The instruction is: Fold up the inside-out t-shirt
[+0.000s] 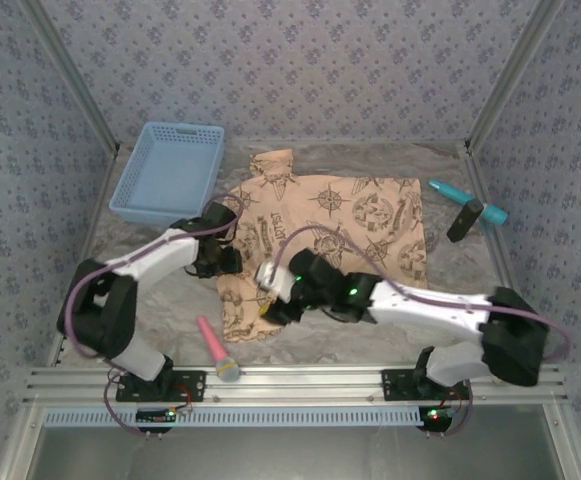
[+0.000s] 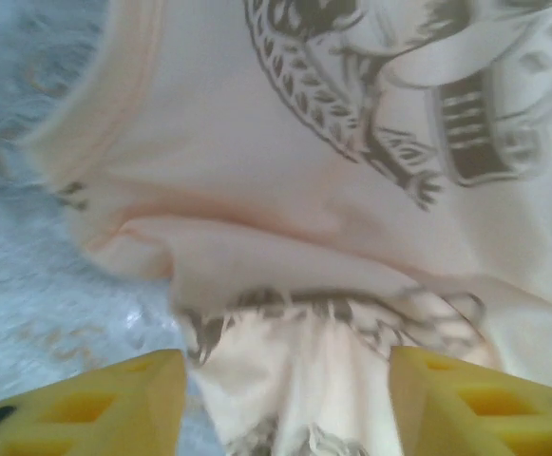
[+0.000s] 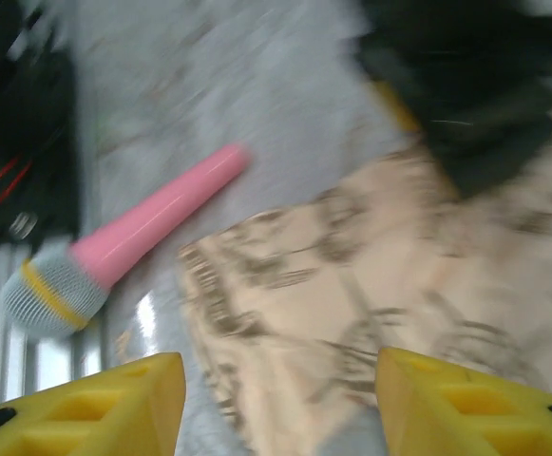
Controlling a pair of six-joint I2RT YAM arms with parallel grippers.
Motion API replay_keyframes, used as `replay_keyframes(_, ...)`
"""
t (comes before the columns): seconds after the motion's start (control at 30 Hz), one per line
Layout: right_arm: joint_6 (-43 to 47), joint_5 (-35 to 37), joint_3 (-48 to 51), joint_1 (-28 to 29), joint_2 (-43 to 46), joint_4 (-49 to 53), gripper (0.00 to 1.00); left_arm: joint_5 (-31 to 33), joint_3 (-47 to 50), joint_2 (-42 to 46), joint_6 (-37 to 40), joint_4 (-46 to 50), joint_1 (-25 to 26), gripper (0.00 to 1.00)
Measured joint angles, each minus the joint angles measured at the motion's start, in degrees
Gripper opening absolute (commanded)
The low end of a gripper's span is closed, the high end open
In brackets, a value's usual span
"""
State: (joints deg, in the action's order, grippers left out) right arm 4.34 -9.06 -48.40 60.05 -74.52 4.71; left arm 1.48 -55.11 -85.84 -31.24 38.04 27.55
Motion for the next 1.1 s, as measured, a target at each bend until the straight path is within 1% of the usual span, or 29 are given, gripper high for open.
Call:
replay_keyframes(0.03,-3.52,2.19,0.07,-2.05,2.64,1.57,0.70,-0.13,-0.04,3.04,1.14,0.96,0.76,0.47)
replay_keyframes(0.07,-7.69,3.76,0.15,-4.81,5.16,3.98,0.72,-0.76,-0.13,6.43,3.19,1.84,2.05,0.48)
replay_keyframes(0.13,-15.82,4.42,0.48,-11.41,8.48,8.83,0.69,-3.39,-0.24,11.80,6.84,2.38,4.81,0.58)
replay_keyframes(0.2,-24.70,4.07,1.66,-20.68,10.51,13.70,0.69,-8.59,-0.09,16.17,12.26,1.73,7.58,0.72)
replay_keyframes(0.23,-29.09,4.07,2.71,-25.59,10.99,16.22,0.70,-12.31,0.44,18.14,15.41,0.50,9.29,0.79)
replay_keyframes(0.3,-36.81,4.17,5.75,-33.86,11.85,21.11,0.71,-16.76,1.40,20.17,22.16,-0.61,12.87,0.87)
replay_keyframes(0.4,-46.40,5.20,10.19,-40.70,13.97,29.51,0.71,-19.10,1.70,18.67,31.06,0.13,19.58,0.86)
replay_keyframes(0.5,-53.51,6.99,11.85,-44.74,17.42,37.59,0.71,-18.75,1.66,12.61,36.87,2.01,25.22,0.83)
replay_keyframes(0.57,-56.02,7.08,12.83,-47.84,19.87,40.35,0.71,-17.31,2.10,8.13,39.54,2.47,29.27,0.82)
replay_keyframes(0.63,-57.37,5.92,14.56,-52.13,21.22,41.22,0.69,-15.69,2.95,4.98,41.42,2.60,33.20,0.77)
replay_keyframes(0.7,-57.92,3.43,16.70,-57.20,20.79,41.18,0.69,-13.64,3.76,3.48,42.45,3.52,35.56,0.70)
replay_keyframes(0.8,-57.51,1.66,18.60,-61.96,17.99,41.27,0.69,-9.66,4.13,3.30,43.36,4.94,35.89,0.69)
replay_keyframes(0.93,-56.39,0.46,18.62,-65.00,15.43,40.70,0.68,-5.66,3.76,2.95,43.43,6.34,35.91,0.69)
replay_keyframes(1.0,-55.95,0.44,18.62,-66.53,14.56,39.98,0.67,-3.52,1.57,0.72,43.52,9.11,35.95,0.69)
replay_keyframes(1.1,-55.74,0.35,18.62,-68.15,12.85,38.29,0.65,-0.81,-1.60,-4.04,43.91,11.89,36.00,0.73)
